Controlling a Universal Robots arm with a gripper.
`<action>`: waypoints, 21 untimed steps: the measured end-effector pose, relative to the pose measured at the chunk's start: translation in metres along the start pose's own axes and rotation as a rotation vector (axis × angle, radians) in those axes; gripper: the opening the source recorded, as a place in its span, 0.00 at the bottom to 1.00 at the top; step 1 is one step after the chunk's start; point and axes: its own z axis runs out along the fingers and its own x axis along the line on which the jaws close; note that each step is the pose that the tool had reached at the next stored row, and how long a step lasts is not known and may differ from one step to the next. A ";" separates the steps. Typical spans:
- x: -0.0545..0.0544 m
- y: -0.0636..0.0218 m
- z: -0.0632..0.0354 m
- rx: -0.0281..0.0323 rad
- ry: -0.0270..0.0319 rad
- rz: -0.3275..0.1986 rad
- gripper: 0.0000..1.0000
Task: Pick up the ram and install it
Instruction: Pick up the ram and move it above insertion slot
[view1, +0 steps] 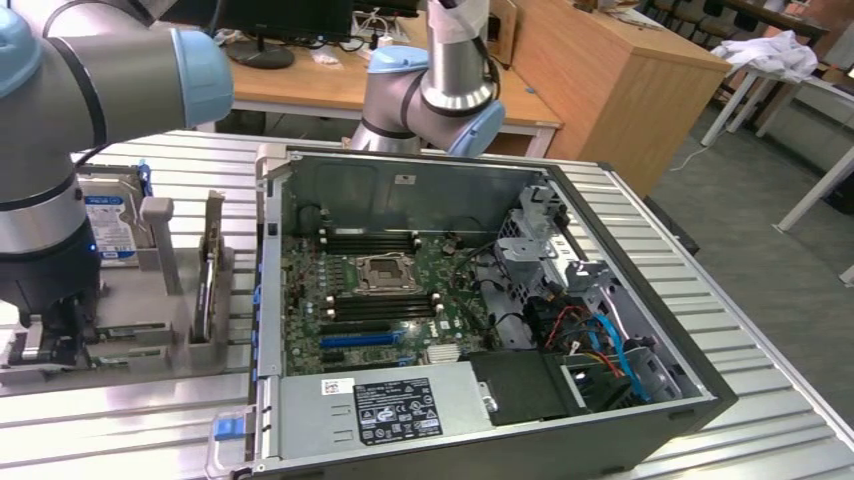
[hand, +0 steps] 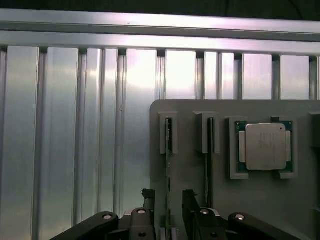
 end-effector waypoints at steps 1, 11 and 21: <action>0.000 0.0000 0.0004 -0.0002 0.0002 0.000 0.36; 0.000 -0.0080 0.0004 -0.0001 -0.0004 -0.001 0.36; 0.000 -0.0190 0.0005 0.0000 -0.0026 -0.002 0.36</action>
